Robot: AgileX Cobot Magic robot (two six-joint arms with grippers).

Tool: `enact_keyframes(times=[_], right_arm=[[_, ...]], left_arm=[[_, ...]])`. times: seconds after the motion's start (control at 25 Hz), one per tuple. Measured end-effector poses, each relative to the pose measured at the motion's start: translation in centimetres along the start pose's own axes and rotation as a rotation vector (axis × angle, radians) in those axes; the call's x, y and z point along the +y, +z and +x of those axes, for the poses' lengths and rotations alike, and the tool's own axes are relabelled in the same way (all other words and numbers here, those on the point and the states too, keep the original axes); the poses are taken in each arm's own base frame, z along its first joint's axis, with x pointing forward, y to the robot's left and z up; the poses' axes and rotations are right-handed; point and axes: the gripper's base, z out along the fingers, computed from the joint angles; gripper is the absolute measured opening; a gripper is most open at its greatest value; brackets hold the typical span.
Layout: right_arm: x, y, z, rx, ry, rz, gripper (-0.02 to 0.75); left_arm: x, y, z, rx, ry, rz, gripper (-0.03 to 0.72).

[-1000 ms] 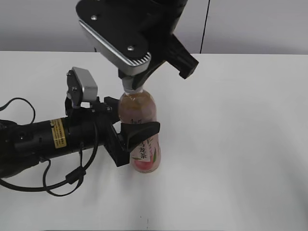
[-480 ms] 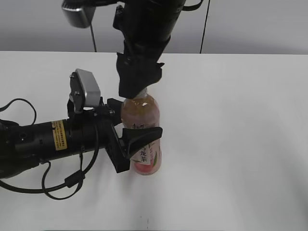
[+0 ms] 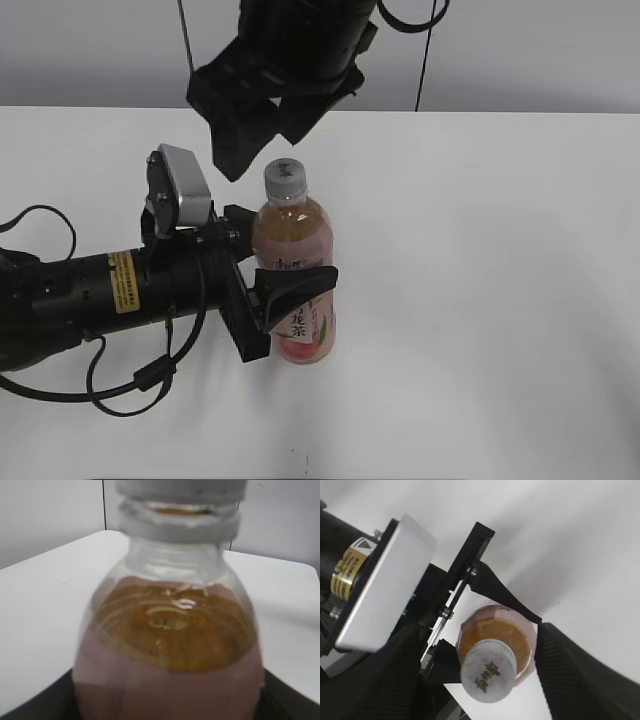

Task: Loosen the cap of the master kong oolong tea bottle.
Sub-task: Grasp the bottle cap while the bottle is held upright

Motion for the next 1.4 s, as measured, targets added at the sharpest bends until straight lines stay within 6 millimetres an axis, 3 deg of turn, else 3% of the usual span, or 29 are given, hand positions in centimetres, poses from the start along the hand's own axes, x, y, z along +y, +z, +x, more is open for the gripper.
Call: enact_keyframes(times=[0.2, 0.56, 0.76, 1.04, 1.4], right_arm=[[-0.4, 0.1, 0.2, 0.014, 0.152, 0.041, 0.509], [-0.3, 0.8, 1.5, 0.066, 0.219, 0.046, 0.495], [-0.1, 0.9, 1.5, 0.066, 0.215, 0.042, 0.404], [-0.1, 0.9, 1.5, 0.065, 0.151, 0.03, 0.278], [0.0, 0.8, 1.5, 0.066, -0.121, 0.015, 0.276]], left_arm=[[0.0, 0.0, 0.0, 0.001, 0.001, 0.001, 0.429], [0.0, 0.0, 0.0, 0.001, 0.001, 0.001, 0.429], [0.0, 0.0, 0.0, 0.001, 0.001, 0.001, 0.429], [0.0, 0.0, 0.0, 0.001, 0.001, 0.001, 0.428], [0.0, 0.0, 0.0, 0.002, 0.002, 0.003, 0.428]])
